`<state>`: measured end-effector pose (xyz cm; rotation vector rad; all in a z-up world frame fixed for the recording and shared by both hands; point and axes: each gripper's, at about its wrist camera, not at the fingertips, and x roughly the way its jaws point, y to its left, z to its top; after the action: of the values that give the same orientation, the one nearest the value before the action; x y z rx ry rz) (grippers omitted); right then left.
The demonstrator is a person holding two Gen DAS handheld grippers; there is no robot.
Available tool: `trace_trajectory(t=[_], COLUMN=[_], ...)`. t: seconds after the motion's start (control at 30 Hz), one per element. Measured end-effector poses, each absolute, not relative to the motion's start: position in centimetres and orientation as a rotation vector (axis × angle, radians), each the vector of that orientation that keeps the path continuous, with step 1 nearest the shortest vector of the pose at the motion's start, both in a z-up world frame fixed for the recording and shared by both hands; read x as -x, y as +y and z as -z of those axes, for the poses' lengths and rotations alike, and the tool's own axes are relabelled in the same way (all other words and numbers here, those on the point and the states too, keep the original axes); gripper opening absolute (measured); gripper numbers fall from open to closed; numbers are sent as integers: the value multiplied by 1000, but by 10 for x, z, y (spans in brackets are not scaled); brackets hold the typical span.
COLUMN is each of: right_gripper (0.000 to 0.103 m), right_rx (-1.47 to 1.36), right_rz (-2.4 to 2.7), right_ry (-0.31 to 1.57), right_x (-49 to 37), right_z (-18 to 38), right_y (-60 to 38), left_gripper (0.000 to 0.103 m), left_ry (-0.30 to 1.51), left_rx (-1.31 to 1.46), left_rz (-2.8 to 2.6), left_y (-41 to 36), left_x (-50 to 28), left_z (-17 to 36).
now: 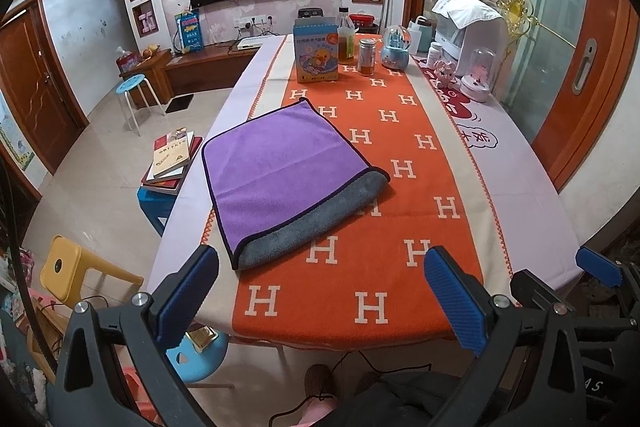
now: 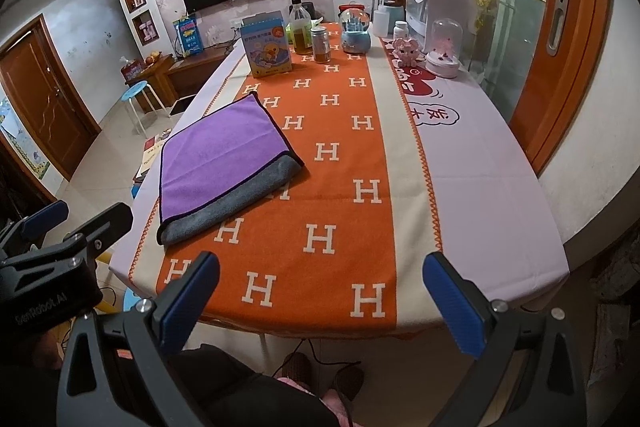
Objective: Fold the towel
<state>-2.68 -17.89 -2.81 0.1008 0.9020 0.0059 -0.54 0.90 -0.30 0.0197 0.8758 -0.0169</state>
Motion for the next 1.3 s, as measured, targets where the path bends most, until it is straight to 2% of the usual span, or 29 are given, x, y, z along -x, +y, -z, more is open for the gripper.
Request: trace_trajectory(t=[0.87,1.3], right_gripper=[102,102], right_rx=[-138,-42], right_rz=[113,62], right_ry=[900,929], right_x=[25,-35], right_z=[43,50], right_y=[-140,-136], left_gripper=[102,102], left_ry=[955,1037], left_rx=[25,81], left_rz=[196,178], left_y=[64,86], left_x=[-30,-67], left_z=[38,63])
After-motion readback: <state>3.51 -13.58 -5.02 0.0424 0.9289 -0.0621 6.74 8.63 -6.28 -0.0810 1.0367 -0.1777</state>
